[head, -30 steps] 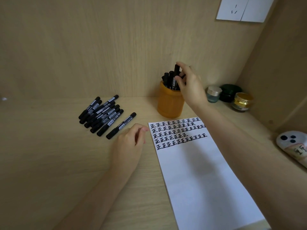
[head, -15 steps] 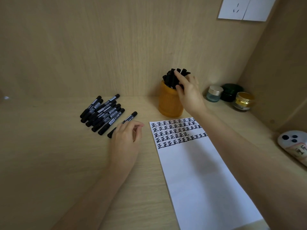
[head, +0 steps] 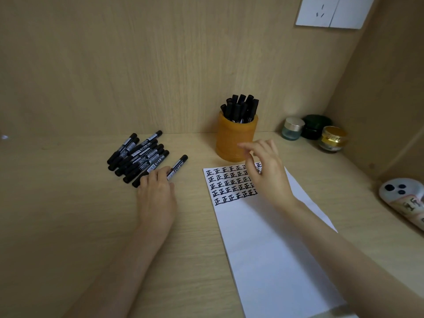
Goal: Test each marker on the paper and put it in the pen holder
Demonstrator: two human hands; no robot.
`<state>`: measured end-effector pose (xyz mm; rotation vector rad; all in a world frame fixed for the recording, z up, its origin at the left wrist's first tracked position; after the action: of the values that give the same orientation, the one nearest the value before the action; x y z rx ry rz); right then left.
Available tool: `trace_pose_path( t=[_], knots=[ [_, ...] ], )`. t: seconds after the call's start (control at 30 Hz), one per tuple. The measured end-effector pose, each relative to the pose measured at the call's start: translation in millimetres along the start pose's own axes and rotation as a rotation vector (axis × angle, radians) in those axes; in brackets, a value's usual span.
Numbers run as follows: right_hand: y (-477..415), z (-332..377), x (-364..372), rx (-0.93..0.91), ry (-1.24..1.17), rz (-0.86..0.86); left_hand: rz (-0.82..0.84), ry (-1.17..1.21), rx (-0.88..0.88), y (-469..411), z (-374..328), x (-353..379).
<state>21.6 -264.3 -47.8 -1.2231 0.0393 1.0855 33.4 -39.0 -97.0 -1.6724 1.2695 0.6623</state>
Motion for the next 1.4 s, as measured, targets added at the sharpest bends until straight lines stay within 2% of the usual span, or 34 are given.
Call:
trace_pose_path(
  t=[0.13,0.27,0.33,0.43,0.53,0.7,0.83,1.03,1.13,1.27,1.4],
  knots=[
    [12,9,-6,0.168,-0.146,0.008,-0.010,0.061,0.002,-1,2,3],
    [18,20,-2,0.430,-0.393,0.092,-0.152,0.343,0.072,1,-11,-9],
    [19,25,4,0.547,-0.560,0.190,-0.111,0.535,0.143,4,-22,-15],
    [21,34,15,0.662,-0.788,0.285,0.045,0.585,0.375,12,-40,-16],
    [20,38,18,0.624,-0.854,0.240,0.131,0.615,0.498,19,-47,-13],
    [25,39,16,0.617,-0.861,0.210,0.325,0.575,0.392,23,-44,-4],
    [31,39,14,0.642,-0.873,0.206,0.329,0.527,0.429,26,-48,-8],
    [33,39,10,0.631,-0.869,0.255,0.373,0.471,0.366,29,-47,-6],
    [31,39,9,0.614,-0.861,0.284,0.388,0.527,0.339,31,-49,-10],
    [29,41,4,0.576,-0.880,0.307,0.452,0.744,0.292,34,-54,-19],
    [31,38,0,0.593,-0.861,0.275,0.480,0.746,0.333,39,-57,-17]
  ],
)
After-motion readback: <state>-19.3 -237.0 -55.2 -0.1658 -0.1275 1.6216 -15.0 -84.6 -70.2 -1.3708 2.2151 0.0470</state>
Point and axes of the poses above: each hand's wrist, its own y-axis away from the middle knuckle, its own x-axis out of the palm, z = x × y, the point moved 3 cm from there along -y, towards the middle knuckle, and after that the axes turned 2 degrees about -y, right-handed, at the moved point
